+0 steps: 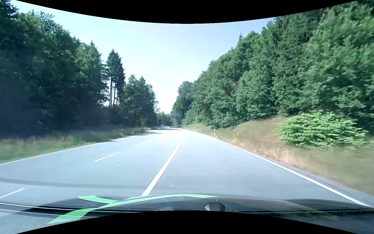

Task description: Follow the waypoints while adhering to traffic rules and regulations

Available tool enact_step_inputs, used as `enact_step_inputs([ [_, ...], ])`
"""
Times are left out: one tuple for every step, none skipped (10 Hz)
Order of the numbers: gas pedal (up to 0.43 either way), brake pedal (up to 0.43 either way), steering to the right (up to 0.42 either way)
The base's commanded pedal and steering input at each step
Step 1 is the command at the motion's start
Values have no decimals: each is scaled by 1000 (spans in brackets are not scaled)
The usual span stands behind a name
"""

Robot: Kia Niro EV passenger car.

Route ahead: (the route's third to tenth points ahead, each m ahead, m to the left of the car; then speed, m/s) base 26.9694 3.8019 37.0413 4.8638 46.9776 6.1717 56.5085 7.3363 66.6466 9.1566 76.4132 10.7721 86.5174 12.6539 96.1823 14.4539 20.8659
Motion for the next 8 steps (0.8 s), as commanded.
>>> enact_step_inputs([
  [150,0,-19],
  [169,0,-19],
  [197,0,-19],
  [197,0,-18],
  [197,0,-18],
  [197,0,-18],
  [197,0,-18],
  [189,0,-18],
])
